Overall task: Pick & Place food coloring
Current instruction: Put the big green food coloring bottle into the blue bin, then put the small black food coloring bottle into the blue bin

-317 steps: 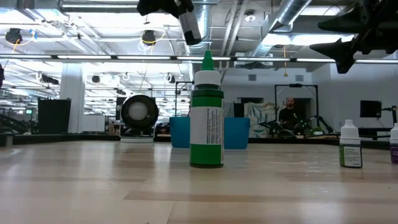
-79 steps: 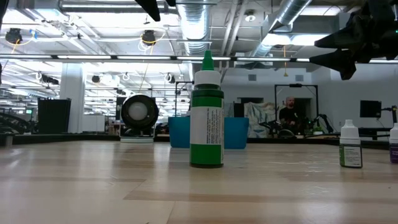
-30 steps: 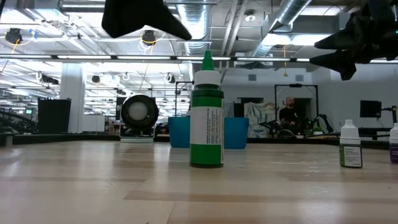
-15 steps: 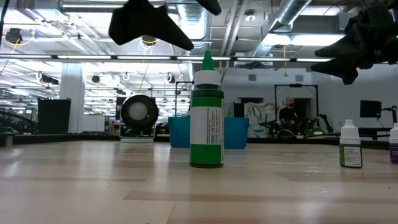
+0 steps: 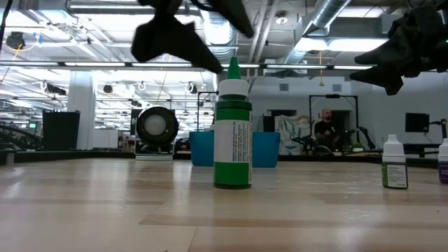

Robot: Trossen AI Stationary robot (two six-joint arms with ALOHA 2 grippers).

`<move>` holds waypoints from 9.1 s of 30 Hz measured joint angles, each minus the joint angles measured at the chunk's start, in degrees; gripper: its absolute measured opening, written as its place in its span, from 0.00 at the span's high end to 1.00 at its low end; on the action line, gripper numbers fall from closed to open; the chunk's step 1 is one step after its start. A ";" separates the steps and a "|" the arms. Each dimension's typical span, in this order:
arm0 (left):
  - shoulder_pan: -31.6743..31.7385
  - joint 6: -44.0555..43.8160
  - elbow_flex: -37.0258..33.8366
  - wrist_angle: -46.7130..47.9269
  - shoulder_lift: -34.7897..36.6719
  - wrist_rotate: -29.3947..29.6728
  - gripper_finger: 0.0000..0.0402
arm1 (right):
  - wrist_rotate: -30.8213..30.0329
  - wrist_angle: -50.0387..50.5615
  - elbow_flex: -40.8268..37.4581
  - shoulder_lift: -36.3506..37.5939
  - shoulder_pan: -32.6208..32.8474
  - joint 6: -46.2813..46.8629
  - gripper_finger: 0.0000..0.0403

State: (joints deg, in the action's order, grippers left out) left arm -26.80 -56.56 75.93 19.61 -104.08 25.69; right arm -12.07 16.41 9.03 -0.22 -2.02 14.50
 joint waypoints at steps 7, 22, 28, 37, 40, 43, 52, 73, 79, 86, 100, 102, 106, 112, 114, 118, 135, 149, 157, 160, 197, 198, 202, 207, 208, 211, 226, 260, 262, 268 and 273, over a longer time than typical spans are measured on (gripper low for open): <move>-0.07 -2.51 0.36 -1.22 -2.65 -1.21 0.36 | 0.01 1.74 0.00 -0.86 -0.02 -0.02 0.41; 0.85 -2.17 0.36 2.18 -2.95 0.98 0.36 | 0.00 3.10 -0.01 -0.93 0.00 -0.02 0.41; 1.85 -1.29 0.36 2.45 -2.96 1.28 0.36 | 0.00 3.23 -0.01 -0.93 0.00 -0.02 0.41; 2.30 -1.15 0.25 0.80 -6.47 -1.38 0.36 | 0.01 3.40 0.01 -0.95 -0.01 -0.02 0.41; 2.33 -1.82 0.38 0.23 -6.58 -1.28 0.36 | 0.01 4.00 -0.01 -0.93 0.00 -0.02 0.41; 2.33 -1.60 0.36 0.07 -6.64 -0.84 0.38 | 0.01 4.50 -0.01 -0.95 0.00 -0.04 0.41; 2.35 -1.57 0.36 0.31 -6.64 0.09 0.58 | 0.01 4.43 -0.01 -0.95 -0.02 0.02 0.41; 2.40 -2.64 0.40 -0.17 -6.62 0.62 0.75 | 0.01 4.35 -0.01 -0.95 -0.02 0.04 0.41; 2.38 -2.62 0.55 -0.96 -6.62 1.65 0.75 | 0.00 4.35 -0.01 -0.95 -0.02 0.04 0.41; 2.71 -0.54 4.12 -0.53 -6.62 4.94 0.74 | 0.01 4.35 -0.01 -0.95 -0.02 0.04 0.41; 8.32 12.08 24.23 12.78 -6.64 7.50 0.74 | 0.01 4.35 0.00 -0.95 -0.01 0.06 0.41; 9.17 14.08 27.72 15.77 -6.62 8.26 0.74 | 0.01 4.35 -0.01 -0.95 -0.02 0.04 0.41; 11.11 17.70 34.33 21.38 -6.64 10.09 0.74 | 0.01 4.35 -0.01 -0.95 -0.02 0.04 0.41; 14.97 22.53 41.50 27.73 -6.62 12.76 0.74 | 0.01 4.37 -0.01 -0.95 0.00 0.07 0.41; 16.43 24.13 42.78 28.86 -6.62 12.75 0.74 | 0.01 4.35 -0.01 -0.95 -0.02 0.07 0.41; 19.77 27.49 44.27 29.00 -6.64 12.75 0.74 | 0.01 4.35 -0.01 -0.95 0.00 0.07 0.41; 30.34 32.80 44.40 29.61 -6.62 10.71 0.74 | 0.01 4.35 -0.01 -0.95 0.00 0.07 0.41; 33.96 33.00 31.38 23.18 -6.60 8.98 0.74 | -0.01 4.37 0.00 -0.95 -0.02 0.04 0.41; 35.78 34.91 22.48 12.29 -6.60 7.93 0.74 | 0.01 4.39 -0.01 -0.95 -0.01 0.04 0.41; 36.46 35.14 19.16 8.54 -6.60 7.82 0.74 | -0.01 4.39 -0.01 -0.95 -0.02 0.03 0.41; 41.62 46.93 -4.19 -26.94 -6.60 10.05 0.74 | -0.01 4.34 -0.01 -0.93 0.00 0.04 0.41; 41.70 46.93 -4.19 -26.94 -6.65 9.81 0.74 | -0.01 4.32 -0.01 -0.93 -0.02 0.04 0.41; 41.77 46.93 -4.21 -27.76 -8.91 9.46 0.74 | -0.05 4.32 0.00 -0.93 0.00 0.06 0.41; 41.72 47.32 -4.10 -30.33 -11.08 10.03 0.74 | -0.06 4.13 -0.01 -0.93 0.00 0.07 0.41; 41.76 47.32 -4.14 -29.86 -11.12 10.83 0.74 | -0.08 4.12 -0.01 -0.93 0.00 0.07 0.41; 42.23 47.34 -4.08 -30.73 -11.36 10.75 0.74 | -0.08 4.13 -0.01 -0.93 0.00 0.09 0.41; 42.35 46.40 -4.08 -28.10 -11.41 10.79 0.71 | -0.05 4.15 -0.01 -0.93 0.00 0.07 0.41; 42.90 40.80 -3.20 -27.87 -11.39 8.83 0.43 | -0.01 4.17 -0.01 -0.93 0.00 0.09 0.41; 42.90 41.96 -2.24 -28.00 -11.38 8.78 0.42 | -0.01 4.17 -0.01 -0.93 0.00 0.09 0.41; 42.90 43.87 0.96 -27.78 -11.38 8.77 0.42 | 0.01 4.18 -0.01 -0.93 -0.01 0.09 0.41; 42.90 43.90 3.48 -24.72 -11.32 8.95 0.42 | 0.01 4.19 -0.01 -0.93 -0.02 0.09 0.41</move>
State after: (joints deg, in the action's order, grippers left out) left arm 16.10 -12.65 79.42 -5.11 -115.39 34.64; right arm -12.05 20.60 9.02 -1.15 -2.04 14.59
